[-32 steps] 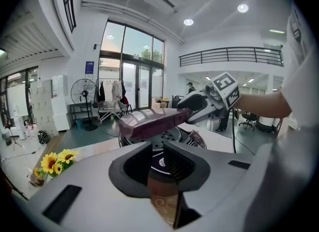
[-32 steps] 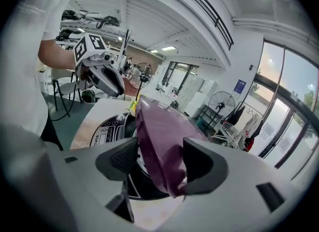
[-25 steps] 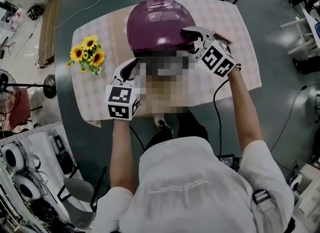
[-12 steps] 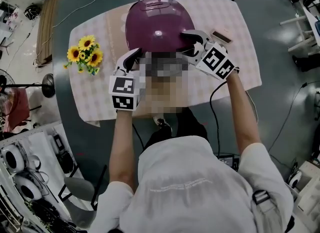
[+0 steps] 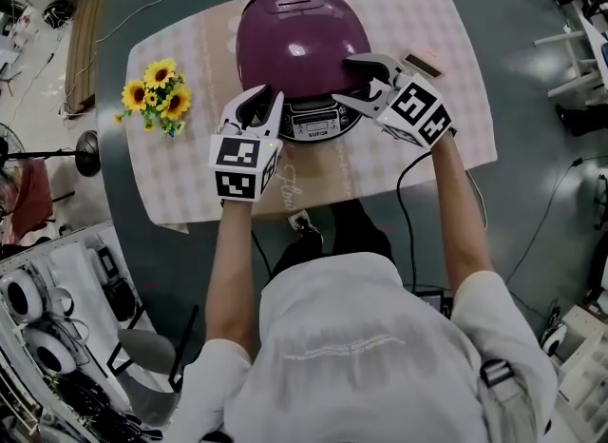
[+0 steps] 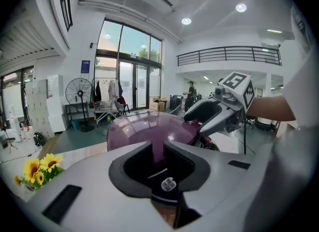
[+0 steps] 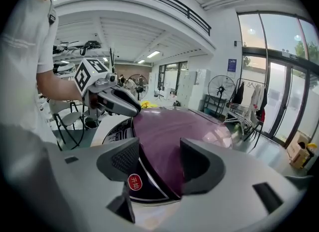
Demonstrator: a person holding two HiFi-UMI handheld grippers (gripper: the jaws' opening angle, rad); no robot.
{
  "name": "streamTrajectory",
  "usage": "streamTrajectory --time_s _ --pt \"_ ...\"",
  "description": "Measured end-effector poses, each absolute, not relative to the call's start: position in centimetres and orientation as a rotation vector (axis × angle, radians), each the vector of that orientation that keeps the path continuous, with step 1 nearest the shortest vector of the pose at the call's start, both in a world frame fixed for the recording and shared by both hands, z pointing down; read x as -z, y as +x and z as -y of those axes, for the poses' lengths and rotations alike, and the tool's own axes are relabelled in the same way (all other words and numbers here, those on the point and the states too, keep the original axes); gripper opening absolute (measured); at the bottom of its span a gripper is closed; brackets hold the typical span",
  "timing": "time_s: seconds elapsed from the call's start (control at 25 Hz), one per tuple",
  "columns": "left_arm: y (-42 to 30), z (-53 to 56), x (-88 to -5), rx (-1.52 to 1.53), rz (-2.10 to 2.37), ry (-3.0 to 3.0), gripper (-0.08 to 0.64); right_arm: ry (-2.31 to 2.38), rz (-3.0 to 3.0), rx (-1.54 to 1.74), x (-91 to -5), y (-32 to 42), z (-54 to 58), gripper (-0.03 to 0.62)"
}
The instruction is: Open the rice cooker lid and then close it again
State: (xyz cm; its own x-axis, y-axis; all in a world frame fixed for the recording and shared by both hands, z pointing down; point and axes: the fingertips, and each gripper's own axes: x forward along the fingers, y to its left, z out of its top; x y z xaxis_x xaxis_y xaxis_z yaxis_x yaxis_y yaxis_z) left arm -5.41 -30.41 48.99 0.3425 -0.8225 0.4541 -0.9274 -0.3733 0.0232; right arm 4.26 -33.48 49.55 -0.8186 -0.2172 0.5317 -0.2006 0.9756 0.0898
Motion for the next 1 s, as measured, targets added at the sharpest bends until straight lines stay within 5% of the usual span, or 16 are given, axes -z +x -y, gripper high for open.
streamTrajectory --time_s 1.0 --pt "-5.4 30.2 -50.4 -0.587 1.574 2.285 0.078 0.323 2.539 -0.037 -50.4 4.2 33.7 0.241"
